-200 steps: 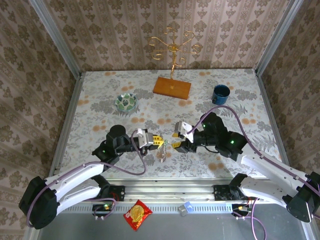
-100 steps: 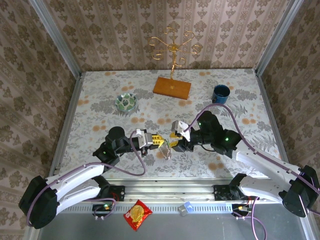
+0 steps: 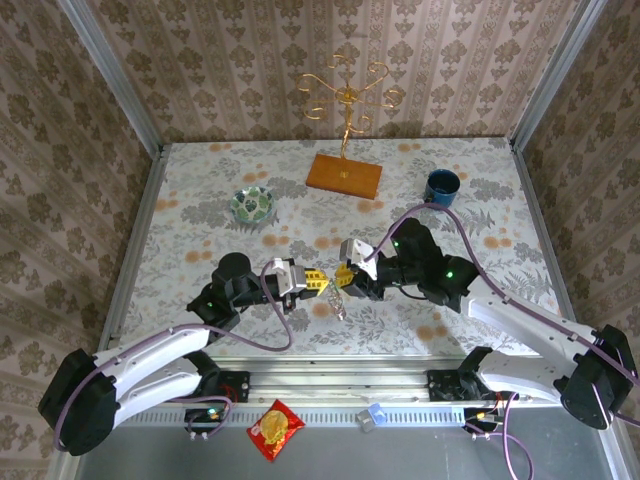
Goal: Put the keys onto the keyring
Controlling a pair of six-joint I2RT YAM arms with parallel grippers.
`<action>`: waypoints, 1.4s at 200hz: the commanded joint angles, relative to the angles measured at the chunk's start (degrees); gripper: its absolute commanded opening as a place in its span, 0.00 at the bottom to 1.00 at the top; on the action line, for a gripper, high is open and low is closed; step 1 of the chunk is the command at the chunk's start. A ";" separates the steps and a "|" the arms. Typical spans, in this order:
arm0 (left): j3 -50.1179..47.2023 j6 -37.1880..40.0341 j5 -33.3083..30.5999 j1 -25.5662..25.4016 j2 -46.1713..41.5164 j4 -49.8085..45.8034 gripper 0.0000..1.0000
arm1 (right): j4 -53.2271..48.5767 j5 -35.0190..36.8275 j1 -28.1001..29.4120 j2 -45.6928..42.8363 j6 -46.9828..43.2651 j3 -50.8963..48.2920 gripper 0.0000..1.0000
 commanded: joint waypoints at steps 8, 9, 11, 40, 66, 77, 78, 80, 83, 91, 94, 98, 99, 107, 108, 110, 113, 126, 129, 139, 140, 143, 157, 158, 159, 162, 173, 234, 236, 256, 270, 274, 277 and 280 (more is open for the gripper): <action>0.76 -1.37 0.99 -0.34 -0.01 3.71 0.00 | -1.02 -1.07 -0.26 0.77 -1.38 1.75 0.10; 0.76 -1.34 0.96 -0.36 -0.01 3.71 0.00 | -1.08 -1.12 -0.29 0.81 -1.39 1.74 0.09; 0.74 -1.38 0.89 -0.33 -0.01 3.73 0.00 | -1.19 -1.16 -0.31 0.89 -1.46 1.67 0.09; 1.10 -1.34 0.87 -0.32 0.38 3.80 0.00 | -1.10 -2.43 -1.15 1.97 -1.71 1.03 0.00; 1.63 -1.39 0.96 -0.34 0.77 3.91 0.00 | -0.70 -2.67 -1.29 2.90 -1.75 1.11 0.00; 1.79 -1.31 0.90 -0.37 0.90 3.97 0.00 | -0.87 -2.58 -1.29 3.21 -1.92 1.16 0.00; 1.76 -1.31 0.87 -0.37 0.93 3.97 0.00 | -0.87 -2.58 -1.33 3.26 -1.92 1.14 0.00; 1.85 -1.29 0.91 -0.42 0.99 3.97 0.00 | -0.83 -2.58 -1.30 3.30 -1.92 1.23 0.00; 1.90 -1.28 0.91 -0.44 1.04 3.97 0.00 | -0.87 -2.53 -1.29 3.31 -1.94 1.28 0.00; 1.99 -1.30 0.93 -0.51 1.18 3.98 0.00 | -0.77 -2.52 -1.30 3.15 -1.69 1.28 0.01; 1.98 -1.25 0.88 -0.53 1.24 3.97 0.00 | -0.67 -2.48 -1.37 2.95 -1.51 1.21 0.03; 1.99 -1.26 0.88 -0.55 1.25 3.97 0.00 | -0.33 -2.40 -1.39 2.64 -1.23 1.08 0.06; 1.99 -1.28 0.90 -0.55 1.23 3.97 0.00 | -0.25 -2.40 -1.38 2.54 -1.14 1.06 0.07; 1.99 -1.39 0.90 -0.63 1.31 3.97 0.00 | 0.72 -2.35 -1.38 1.62 -0.44 0.65 0.13; 1.99 -1.39 0.91 -0.63 1.31 3.97 0.00 | 0.84 -2.33 -1.38 1.50 -0.39 0.62 0.14; 1.95 -1.44 0.85 -0.64 1.33 3.97 0.00 | 1.20 -2.36 -1.38 1.23 -0.18 0.46 0.16; 1.92 -1.48 0.89 -0.60 1.31 3.97 0.00 | 1.59 -2.44 -1.45 0.72 0.16 0.23 0.19; 1.80 -1.83 1.04 -0.80 1.33 3.97 0.00 | 4.82 -3.44 -1.79 -1.50 1.74 -1.35 0.25; 1.82 -1.91 1.08 -0.77 1.35 4.04 0.00 | 5.62 -3.72 -1.88 -1.93 2.08 -1.75 0.25; 1.65 -2.30 1.42 -0.85 1.33 4.27 0.00 | 7.33 -4.51 -1.97 -3.01 2.52 -2.75 0.28; 1.65 -2.33 1.44 -0.88 1.32 4.34 0.00 | 7.40 -4.56 -1.94 -3.06 2.54 -2.80 0.28; 1.54 -2.43 1.45 -0.90 1.41 4.43 0.00 | 7.59 -4.71 -1.95 -3.22 2.55 -3.02 0.28; 1.24 -3.02 1.69 -0.94 1.57 5.44 0.00 | 7.50 -5.33 -1.97 -2.94 2.52 -3.28 0.29; 1.26 -3.09 1.70 -0.92 1.57 5.50 0.00 | 7.44 -5.36 -1.98 -2.89 2.50 -3.28 0.29; 1.23 -3.12 1.71 -0.96 1.57 5.61 0.00 | 7.41 -5.42 -1.99 -2.86 2.48 -3.28 0.29; 1.13 -3.29 1.74 -0.97 1.57 5.76 0.00 | 7.34 -5.58 -1.99 -2.66 2.53 -3.28 0.29; 0.87 -3.82 1.74 -0.97 1.60 6.78 0.00 | 7.04 -6.11 -1.99 -2.09 2.57 -3.36 0.29; -0.14 -5.99 1.84 -1.06 1.79 10.07 0.00 | 9.32 -5.54 -2.00 -0.80 3.79 -4.54 0.29; -0.23 -6.04 1.88 -1.07 1.76 10.11 0.00 | 9.49 -5.51 -2.02 -0.81 3.79 -4.63 0.28; -0.40 -6.67 2.13 -1.26 1.68 10.64 0.00 | 11.17 -5.60 -2.02 -0.99 4.61 -5.19 0.28; -0.33 -6.80 2.43 -1.31 1.83 10.62 0.00 | 11.89 -6.19 -1.99 -0.69 5.06 -4.99 0.27; -0.38 -6.80 2.54 -1.29 1.83 10.53 0.00 | 12.14 -6.38 -1.99 -0.65 5.22 -4.95 0.27; -0.38 -6.79 2.62 -1.33 1.83 10.60 0.00 | 12.34 -6.56 -1.99 -0.57 5.32 -4.95 0.27; -0.36 -6.81 2.60 -1.34 1.91 10.58 0.00 | 12.57 -6.65 -2.05 -0.49 5.38 -4.97 0.27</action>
